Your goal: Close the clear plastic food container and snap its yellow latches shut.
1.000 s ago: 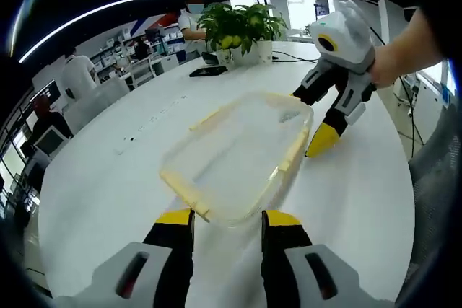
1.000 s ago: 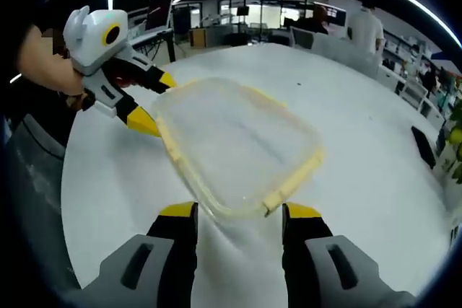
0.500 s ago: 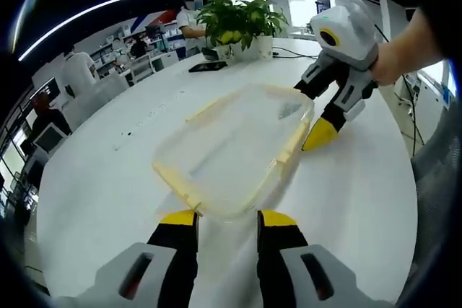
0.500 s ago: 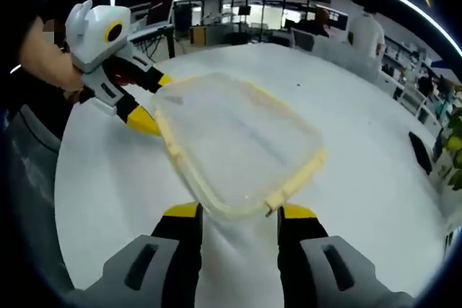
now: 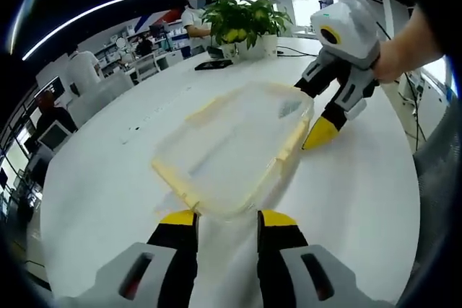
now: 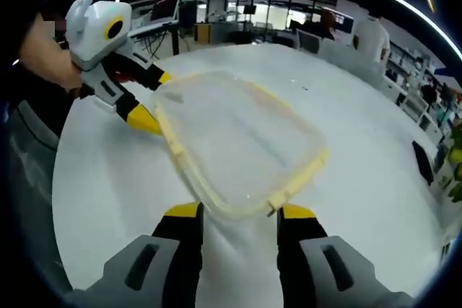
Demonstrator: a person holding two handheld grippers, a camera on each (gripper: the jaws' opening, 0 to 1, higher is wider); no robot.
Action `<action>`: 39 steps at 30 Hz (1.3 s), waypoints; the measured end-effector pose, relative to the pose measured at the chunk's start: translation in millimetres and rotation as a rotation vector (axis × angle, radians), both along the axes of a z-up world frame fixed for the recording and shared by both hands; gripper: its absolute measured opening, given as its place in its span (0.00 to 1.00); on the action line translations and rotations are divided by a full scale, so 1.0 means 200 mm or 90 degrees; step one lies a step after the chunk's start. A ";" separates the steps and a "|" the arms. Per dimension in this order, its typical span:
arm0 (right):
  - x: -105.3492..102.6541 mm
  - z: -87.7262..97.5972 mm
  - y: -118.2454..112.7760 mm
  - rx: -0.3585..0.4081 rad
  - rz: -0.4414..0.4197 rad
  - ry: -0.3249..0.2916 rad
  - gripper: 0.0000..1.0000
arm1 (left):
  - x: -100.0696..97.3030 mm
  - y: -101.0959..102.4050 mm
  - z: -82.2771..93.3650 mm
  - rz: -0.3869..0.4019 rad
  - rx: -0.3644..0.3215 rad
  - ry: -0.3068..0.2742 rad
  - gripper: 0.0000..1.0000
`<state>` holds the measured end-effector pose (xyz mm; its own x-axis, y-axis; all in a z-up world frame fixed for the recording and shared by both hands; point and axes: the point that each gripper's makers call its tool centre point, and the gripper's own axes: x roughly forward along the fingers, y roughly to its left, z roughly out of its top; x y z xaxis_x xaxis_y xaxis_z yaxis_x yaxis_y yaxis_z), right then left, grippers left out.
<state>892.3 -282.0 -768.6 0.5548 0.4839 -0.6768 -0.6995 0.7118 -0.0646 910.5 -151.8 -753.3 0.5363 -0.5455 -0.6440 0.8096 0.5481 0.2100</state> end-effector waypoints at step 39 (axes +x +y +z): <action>0.06 0.03 0.35 0.041 0.033 0.012 0.34 | 0.04 0.40 -0.03 0.103 0.010 -0.004 0.26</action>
<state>903.9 -212.2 -763.1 0.5149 0.5551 -0.6533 -0.7365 0.6764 -0.0058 919.1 -72.7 -758.9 0.6203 -0.4417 -0.6481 0.7100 0.6674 0.2247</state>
